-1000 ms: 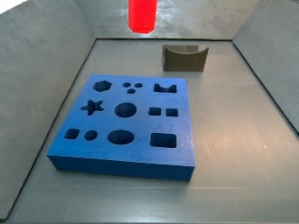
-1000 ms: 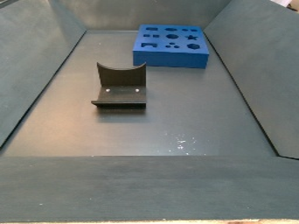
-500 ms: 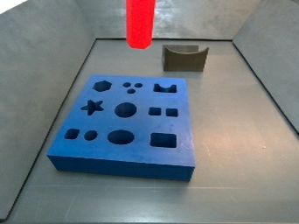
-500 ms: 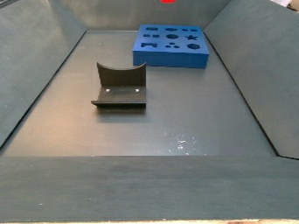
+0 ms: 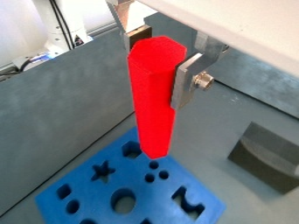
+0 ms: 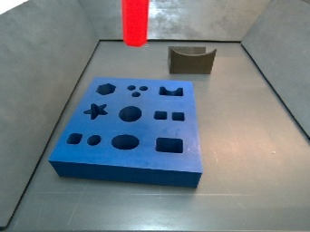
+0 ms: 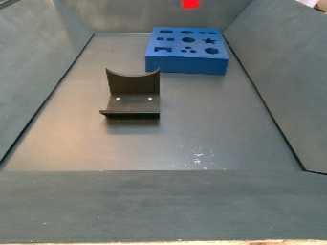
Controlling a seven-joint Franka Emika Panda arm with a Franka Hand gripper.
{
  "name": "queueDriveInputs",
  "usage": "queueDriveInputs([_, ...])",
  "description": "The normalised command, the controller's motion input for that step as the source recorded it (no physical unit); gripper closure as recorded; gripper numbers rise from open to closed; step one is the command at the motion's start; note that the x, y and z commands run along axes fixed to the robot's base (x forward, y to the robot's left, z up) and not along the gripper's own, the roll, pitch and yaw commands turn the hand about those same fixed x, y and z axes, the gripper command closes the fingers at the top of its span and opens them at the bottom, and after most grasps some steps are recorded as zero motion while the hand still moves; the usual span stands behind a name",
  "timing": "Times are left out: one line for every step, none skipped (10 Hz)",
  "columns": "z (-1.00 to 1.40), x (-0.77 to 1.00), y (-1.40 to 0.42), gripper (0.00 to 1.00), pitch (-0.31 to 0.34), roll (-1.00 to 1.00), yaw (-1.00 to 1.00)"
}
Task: Pick up the hexagon object. Move up. Place the hexagon object on the fixture. Regrasp the hexagon object. Move to above the board. Insert the hexagon object.
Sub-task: Insert the hexagon object.
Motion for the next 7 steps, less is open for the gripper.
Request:
queueDriveInputs([-0.04, -0.51, 0.75, 1.0, -0.189, -0.24, 0.08])
queueDriveInputs([-0.16, -0.17, 0.55, 1.0, -0.084, -0.15, 0.0])
queueDriveInputs([0.0, 0.0, -0.02, 1.0, 0.0, 0.01, 0.0])
queueDriveInputs([-0.4, -0.07, -0.07, 1.0, 0.0, 0.0, -0.18])
queueDriveInputs([-0.59, 0.0, 0.0, 1.0, -0.046, 0.0, -1.0])
queueDriveInputs([-0.61, 0.0, 0.0, 1.0, -0.07, 0.0, -1.0])
queueDriveInputs([-0.45, -0.07, -0.12, 1.0, -0.157, -0.11, -0.61])
